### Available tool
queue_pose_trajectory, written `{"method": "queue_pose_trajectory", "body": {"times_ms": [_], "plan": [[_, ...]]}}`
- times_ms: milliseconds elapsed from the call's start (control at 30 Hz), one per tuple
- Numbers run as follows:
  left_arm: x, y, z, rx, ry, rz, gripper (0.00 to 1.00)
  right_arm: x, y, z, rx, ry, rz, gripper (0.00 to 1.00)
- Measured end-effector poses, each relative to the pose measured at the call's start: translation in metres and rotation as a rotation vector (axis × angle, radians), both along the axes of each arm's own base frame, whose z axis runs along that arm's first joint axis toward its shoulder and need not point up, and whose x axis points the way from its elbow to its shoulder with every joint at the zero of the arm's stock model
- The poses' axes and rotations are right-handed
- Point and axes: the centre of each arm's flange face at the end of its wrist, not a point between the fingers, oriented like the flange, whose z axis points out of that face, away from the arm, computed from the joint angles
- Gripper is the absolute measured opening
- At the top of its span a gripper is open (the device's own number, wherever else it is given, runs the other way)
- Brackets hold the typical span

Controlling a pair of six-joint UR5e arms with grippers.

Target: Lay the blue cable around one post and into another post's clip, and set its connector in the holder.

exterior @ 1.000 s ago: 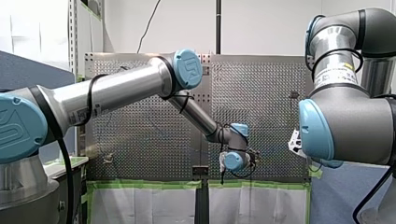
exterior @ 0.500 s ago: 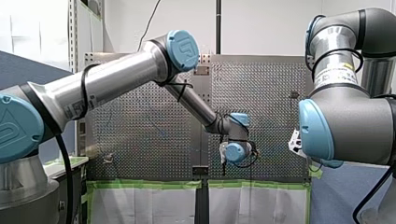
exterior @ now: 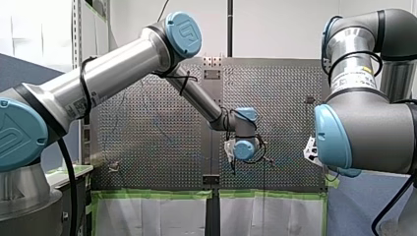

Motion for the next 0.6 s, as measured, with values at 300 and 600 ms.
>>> {"method": "queue_pose_trajectory", "body": {"times_ms": [300,600], "plan": [[0.002,0.025,0.027,-0.086,0.016,0.045,1.00,0.004,0.002,-0.001,0.009,-0.001,0.008,0.00],[-0.004,0.052,0.049,-0.098,0.035,0.098,1.00,0.006,0.002,-0.001,0.010,-0.001,0.012,0.00]]}}
